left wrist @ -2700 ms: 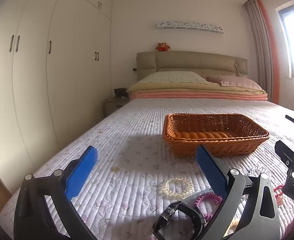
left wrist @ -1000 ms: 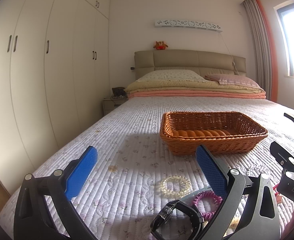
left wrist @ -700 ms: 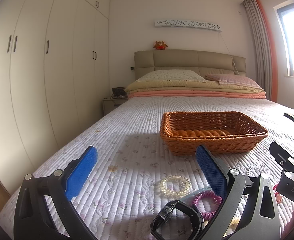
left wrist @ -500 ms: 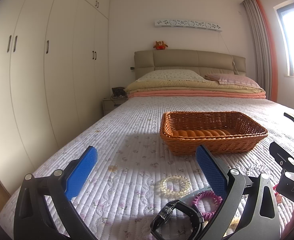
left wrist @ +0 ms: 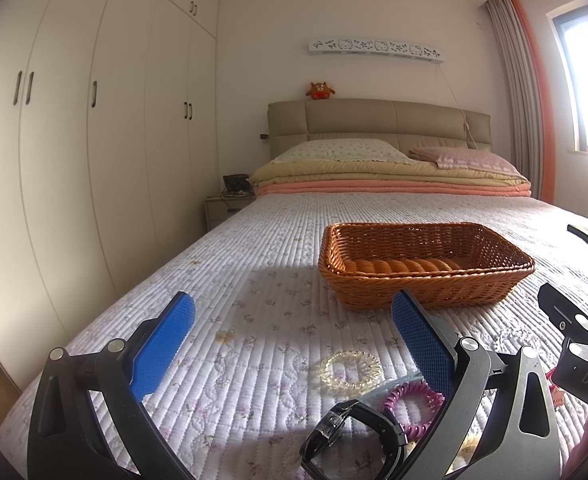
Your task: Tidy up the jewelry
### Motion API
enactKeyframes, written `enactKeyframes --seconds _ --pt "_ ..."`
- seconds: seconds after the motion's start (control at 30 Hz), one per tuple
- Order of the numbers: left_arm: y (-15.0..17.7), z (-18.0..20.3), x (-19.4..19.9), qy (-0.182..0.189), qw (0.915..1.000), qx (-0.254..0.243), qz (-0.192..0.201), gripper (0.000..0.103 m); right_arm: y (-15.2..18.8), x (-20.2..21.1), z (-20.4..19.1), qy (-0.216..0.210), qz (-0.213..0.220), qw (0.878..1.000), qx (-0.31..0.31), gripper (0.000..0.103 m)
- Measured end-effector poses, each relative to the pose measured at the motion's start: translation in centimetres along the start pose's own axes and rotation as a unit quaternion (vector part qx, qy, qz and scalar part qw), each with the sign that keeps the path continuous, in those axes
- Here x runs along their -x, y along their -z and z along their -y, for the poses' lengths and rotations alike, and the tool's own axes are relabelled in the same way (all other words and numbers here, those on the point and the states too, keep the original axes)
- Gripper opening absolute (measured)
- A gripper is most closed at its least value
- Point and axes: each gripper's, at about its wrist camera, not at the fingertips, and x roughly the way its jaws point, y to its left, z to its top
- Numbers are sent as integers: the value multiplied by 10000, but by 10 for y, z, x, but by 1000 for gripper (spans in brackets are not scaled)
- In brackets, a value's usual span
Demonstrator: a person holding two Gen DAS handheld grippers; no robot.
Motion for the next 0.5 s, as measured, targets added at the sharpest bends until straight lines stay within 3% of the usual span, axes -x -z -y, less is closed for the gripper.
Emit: enactKeyframes --seconds 0.37,0.5 --pt "1 0 -1 42 10000 46 -29 96 2 -1 0 20 -24 10000 -3 97" --pt "-1 -20 -12 366 9973 498 -398 96 2 -3 -2 1 -105 9999 62 97"
